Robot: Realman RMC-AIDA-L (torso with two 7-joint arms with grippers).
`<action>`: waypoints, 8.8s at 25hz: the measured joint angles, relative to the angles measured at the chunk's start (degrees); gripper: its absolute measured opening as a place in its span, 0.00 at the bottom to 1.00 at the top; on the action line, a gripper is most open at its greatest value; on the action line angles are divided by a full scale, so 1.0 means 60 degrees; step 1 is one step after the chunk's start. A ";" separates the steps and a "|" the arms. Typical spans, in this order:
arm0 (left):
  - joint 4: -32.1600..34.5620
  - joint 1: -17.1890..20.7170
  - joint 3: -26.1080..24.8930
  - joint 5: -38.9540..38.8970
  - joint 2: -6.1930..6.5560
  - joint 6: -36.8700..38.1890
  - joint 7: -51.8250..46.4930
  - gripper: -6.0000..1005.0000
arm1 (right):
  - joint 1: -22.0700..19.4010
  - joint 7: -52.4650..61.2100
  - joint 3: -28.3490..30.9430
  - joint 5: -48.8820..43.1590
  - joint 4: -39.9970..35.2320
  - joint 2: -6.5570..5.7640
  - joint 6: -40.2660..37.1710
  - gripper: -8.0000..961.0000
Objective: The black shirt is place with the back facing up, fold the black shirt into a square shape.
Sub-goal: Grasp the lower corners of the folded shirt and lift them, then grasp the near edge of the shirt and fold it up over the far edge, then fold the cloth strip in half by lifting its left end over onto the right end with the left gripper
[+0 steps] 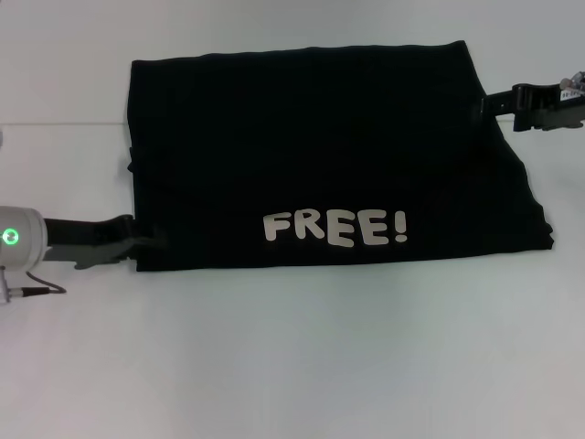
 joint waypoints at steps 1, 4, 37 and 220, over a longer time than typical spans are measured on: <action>-0.0045 -0.0024 0.0006 0.0000 -0.0015 -0.0005 0.0000 0.43 | 0.0000 0.0000 0.0001 0.0007 0.0000 0.0000 0.0010 0.82; -0.0134 -0.0101 0.0096 0.0000 -0.0037 -0.0084 0.0000 0.40 | 0.0005 0.0000 0.0001 0.0019 0.0001 0.0000 0.0013 0.82; -0.0052 -0.0400 0.0093 0.0049 0.0076 -0.0071 -0.0176 0.00 | -0.1325 -0.1363 0.0906 -0.1096 -0.0183 0.0085 -0.1256 0.80; -0.0364 -0.1981 0.0635 0.0588 -0.0336 -0.4592 -0.1101 0.11 | 0.0335 -0.1588 -0.0066 0.0361 0.2077 0.0577 0.4628 0.12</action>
